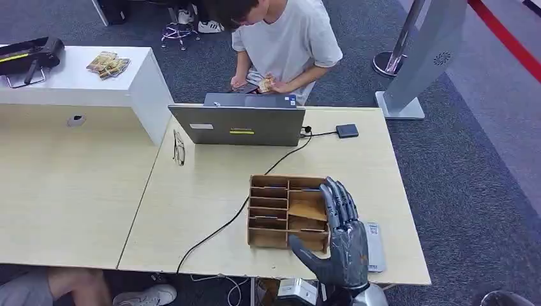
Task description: Pass the card to the sensor for recognition and then transmit it.
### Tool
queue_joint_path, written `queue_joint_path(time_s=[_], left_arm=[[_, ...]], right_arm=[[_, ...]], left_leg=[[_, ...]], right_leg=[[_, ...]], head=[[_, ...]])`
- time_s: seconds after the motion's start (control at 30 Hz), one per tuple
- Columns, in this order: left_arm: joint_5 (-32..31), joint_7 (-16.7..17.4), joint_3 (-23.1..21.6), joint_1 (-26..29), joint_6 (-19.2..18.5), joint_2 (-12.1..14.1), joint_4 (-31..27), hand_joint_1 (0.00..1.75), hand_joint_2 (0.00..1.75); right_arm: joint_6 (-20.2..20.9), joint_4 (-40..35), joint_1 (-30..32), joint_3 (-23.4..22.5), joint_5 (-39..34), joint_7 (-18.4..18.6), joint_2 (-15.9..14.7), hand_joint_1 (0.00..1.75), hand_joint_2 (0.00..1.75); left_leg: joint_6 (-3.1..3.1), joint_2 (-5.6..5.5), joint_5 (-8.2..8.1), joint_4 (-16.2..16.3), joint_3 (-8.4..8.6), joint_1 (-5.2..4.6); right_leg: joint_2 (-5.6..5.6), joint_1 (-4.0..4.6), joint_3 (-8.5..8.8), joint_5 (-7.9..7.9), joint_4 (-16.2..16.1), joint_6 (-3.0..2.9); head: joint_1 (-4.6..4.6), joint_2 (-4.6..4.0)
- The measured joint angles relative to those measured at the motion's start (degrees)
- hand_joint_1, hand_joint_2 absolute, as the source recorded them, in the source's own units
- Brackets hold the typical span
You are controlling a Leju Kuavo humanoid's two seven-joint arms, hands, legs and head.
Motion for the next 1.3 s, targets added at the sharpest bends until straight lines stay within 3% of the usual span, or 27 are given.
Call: queue_joint_path(time_s=[0.27,0.57,1.3], left_arm=[[-2.5,0.5,-0.3,-0.2,-1.1,0.0,0.0,0.0,0.0],[-4.4,1.2,-1.7,-1.3,-2.3,-0.7,0.0,0.0,0.0],[-5.1,2.3,-3.1,-1.8,-2.6,-2.3,0.0,0.0,0.0]], right_arm=[[0.7,3.4,-2.9,-0.4,4.8,1.8,0.6,0.0,1.75],[2.6,5.8,-6.0,-0.4,12.2,6.7,0.9,0.0,1.75],[7.6,10.6,-8.4,-2.2,19.1,14.3,0.5,0.0,1.75]], left_leg=[[0.0,0.0,0.0,0.0,0.0,0.0],[-0.01,0.0,0.04,0.0,0.0,0.0],[0.0,-0.01,0.04,0.0,0.0,0.0]], right_leg=[[0.0,0.0,-0.01,0.0,0.0,0.0],[0.0,0.0,0.0,0.01,0.0,0.0],[0.0,0.0,0.0,0.02,0.0,0.0]], head=[[0.0,0.0],[0.0,0.0],[0.0,0.0]])
